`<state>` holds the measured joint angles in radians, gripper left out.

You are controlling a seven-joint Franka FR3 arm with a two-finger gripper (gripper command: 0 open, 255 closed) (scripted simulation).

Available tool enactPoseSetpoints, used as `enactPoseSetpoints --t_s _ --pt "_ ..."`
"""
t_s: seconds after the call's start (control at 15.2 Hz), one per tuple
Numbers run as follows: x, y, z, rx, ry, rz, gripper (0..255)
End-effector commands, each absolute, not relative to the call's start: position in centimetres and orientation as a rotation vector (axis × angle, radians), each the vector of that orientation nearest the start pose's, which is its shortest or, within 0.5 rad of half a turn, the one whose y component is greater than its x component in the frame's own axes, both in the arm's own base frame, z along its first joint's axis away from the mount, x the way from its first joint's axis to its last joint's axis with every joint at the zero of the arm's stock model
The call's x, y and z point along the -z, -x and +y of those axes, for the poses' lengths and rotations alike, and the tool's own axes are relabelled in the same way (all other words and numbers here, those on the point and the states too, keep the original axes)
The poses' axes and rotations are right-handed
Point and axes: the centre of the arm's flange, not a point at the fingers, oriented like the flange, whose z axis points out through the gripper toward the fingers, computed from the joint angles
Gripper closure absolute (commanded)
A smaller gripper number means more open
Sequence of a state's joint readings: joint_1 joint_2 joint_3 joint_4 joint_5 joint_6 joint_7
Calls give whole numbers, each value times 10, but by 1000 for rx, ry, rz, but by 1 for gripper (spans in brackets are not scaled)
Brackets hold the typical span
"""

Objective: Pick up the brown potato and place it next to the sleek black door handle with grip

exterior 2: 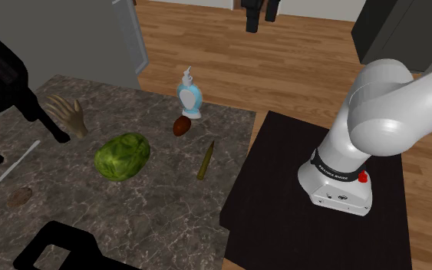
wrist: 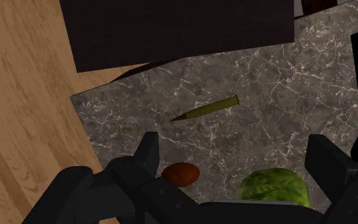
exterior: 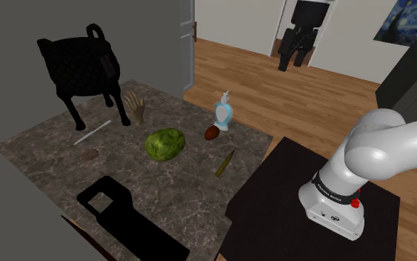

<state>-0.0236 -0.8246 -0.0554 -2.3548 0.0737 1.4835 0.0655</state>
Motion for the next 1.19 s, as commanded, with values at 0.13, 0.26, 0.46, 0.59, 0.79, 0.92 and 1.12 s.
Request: enactPoseSetpoints --t_s 0.13,0.26,0.46,0.59,0.79,0.92,1.12 --pt "-572 -296 -17 -50 3008 274 0" --pt "-549 -305 -14 -28 2993 364 0" --pt "-514 -319 -11 5 2964 499 0" --pt "-491 -330 -10 26 2942 587 0" --pt "-457 -346 -9 59 2903 718 0" --pt "-434 -357 -9 80 2874 805 0" --pt "-401 -373 -10 112 2826 932 0"
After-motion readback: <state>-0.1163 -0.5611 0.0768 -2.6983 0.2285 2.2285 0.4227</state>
